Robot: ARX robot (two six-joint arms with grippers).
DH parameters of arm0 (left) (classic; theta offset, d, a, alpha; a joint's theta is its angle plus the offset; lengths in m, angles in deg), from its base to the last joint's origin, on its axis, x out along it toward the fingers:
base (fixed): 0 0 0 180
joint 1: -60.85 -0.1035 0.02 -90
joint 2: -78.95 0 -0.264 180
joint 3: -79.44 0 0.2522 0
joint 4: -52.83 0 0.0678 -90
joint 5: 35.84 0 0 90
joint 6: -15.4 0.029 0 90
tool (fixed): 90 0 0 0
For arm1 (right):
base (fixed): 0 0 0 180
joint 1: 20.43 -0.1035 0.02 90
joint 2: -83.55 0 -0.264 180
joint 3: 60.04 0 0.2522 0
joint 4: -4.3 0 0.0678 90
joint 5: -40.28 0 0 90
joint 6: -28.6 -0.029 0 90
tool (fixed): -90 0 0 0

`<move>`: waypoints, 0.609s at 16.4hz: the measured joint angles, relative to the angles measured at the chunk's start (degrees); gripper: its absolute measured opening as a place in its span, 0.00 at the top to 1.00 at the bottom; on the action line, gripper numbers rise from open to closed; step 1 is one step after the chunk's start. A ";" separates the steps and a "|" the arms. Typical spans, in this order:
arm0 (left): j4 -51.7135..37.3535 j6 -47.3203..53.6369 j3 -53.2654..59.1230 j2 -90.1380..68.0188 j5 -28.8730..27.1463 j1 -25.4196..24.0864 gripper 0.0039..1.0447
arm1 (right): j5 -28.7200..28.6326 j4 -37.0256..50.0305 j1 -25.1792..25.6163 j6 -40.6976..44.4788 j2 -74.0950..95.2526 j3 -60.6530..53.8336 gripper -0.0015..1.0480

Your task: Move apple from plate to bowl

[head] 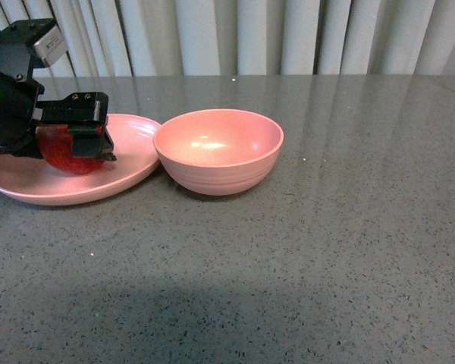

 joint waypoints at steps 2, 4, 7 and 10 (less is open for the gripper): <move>-0.35 0.00 -0.02 0.00 -0.09 0.00 0.28 | 0.00 0.00 0.00 0.00 0.00 0.00 0.06; 0.22 0.07 -0.52 0.04 -0.09 0.00 0.33 | 0.00 0.00 0.00 0.00 0.00 0.00 0.06; 1.44 0.48 -2.86 1.99 -0.76 0.35 0.33 | 0.00 0.00 0.00 0.00 0.00 0.00 0.06; 2.43 1.18 -6.05 7.30 -0.83 3.76 0.34 | 0.00 0.00 0.00 0.02 0.00 0.00 0.06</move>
